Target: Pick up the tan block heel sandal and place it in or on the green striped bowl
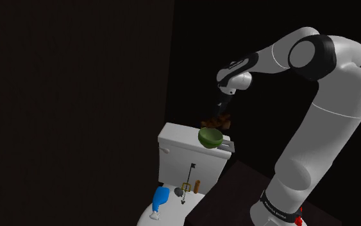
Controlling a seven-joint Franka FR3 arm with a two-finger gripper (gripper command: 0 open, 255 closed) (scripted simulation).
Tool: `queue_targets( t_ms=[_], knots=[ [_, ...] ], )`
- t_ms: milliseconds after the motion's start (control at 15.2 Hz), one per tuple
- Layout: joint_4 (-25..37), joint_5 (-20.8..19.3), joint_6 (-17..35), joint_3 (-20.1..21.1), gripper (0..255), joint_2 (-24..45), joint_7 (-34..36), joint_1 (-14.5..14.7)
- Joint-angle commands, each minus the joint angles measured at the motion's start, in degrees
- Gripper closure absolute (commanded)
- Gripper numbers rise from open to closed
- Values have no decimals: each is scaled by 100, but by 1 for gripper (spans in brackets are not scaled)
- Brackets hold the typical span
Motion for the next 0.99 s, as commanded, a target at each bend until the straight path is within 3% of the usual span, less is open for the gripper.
queue_targets(
  t_ms=[0,660,924],
  knots=[
    [-72,57,148,4,255,80,-50,0],
    [-304,442,842,60,255,608,-375,-29],
    [-314,471,885,68,255,645,-399,-33]
  ],
)
